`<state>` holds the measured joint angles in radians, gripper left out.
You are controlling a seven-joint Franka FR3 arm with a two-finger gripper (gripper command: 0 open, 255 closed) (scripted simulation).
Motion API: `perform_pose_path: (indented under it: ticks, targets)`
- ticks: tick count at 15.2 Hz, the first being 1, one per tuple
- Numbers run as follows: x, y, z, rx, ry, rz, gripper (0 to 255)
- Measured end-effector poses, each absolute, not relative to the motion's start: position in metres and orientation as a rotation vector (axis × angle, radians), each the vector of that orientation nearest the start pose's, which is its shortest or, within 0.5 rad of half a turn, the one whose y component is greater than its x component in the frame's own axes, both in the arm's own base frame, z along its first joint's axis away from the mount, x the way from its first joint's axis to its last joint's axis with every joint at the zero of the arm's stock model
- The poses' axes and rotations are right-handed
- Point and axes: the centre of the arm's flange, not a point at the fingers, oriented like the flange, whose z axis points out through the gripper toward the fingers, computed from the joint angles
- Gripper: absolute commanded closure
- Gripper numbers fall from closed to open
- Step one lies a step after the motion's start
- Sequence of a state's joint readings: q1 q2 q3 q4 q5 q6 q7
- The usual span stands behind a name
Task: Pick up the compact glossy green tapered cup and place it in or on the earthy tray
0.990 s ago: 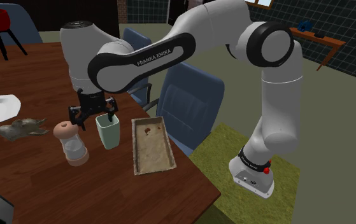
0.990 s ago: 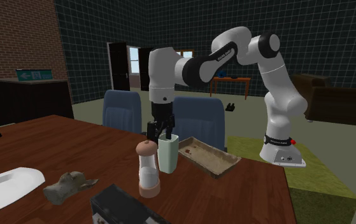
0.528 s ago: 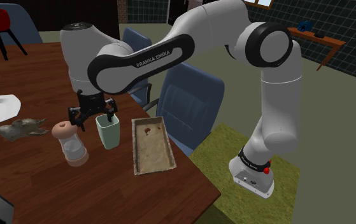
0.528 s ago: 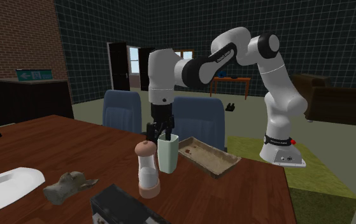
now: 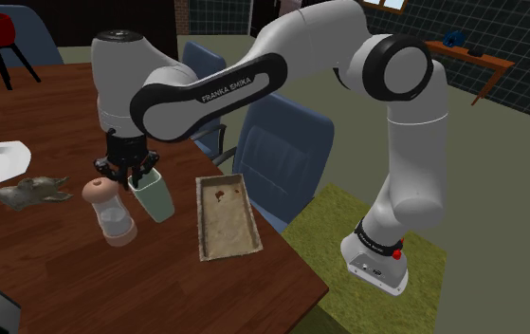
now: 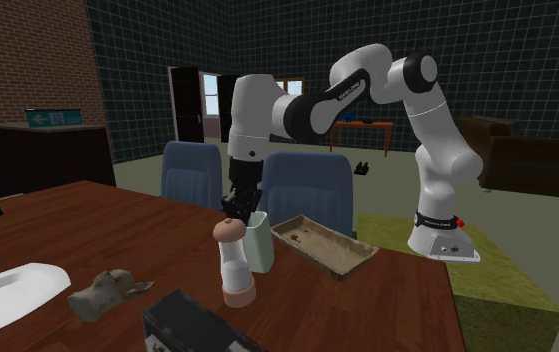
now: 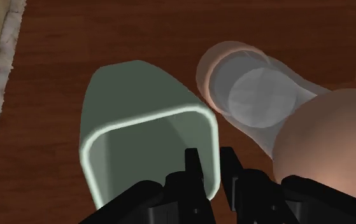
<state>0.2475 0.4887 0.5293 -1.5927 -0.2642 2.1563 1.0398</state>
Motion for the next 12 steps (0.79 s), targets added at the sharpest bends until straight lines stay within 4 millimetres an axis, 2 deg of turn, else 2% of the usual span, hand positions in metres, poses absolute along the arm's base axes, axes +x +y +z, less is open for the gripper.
perform_pose_path:
  ticks: [1, 5, 8, 12]
  targets:
    - [0.541, 0.439, 0.392, -2.99, 0.304, -0.143, 255]
    - [0.526, 0.429, 0.4, -3.066, 0.311, -0.049, 255]
    - [0.522, 0.43, 0.404, -3.106, 0.315, 0.002, 255]
    - [0.521, 0.429, 0.422, -3.114, 0.316, 0.014, 255]
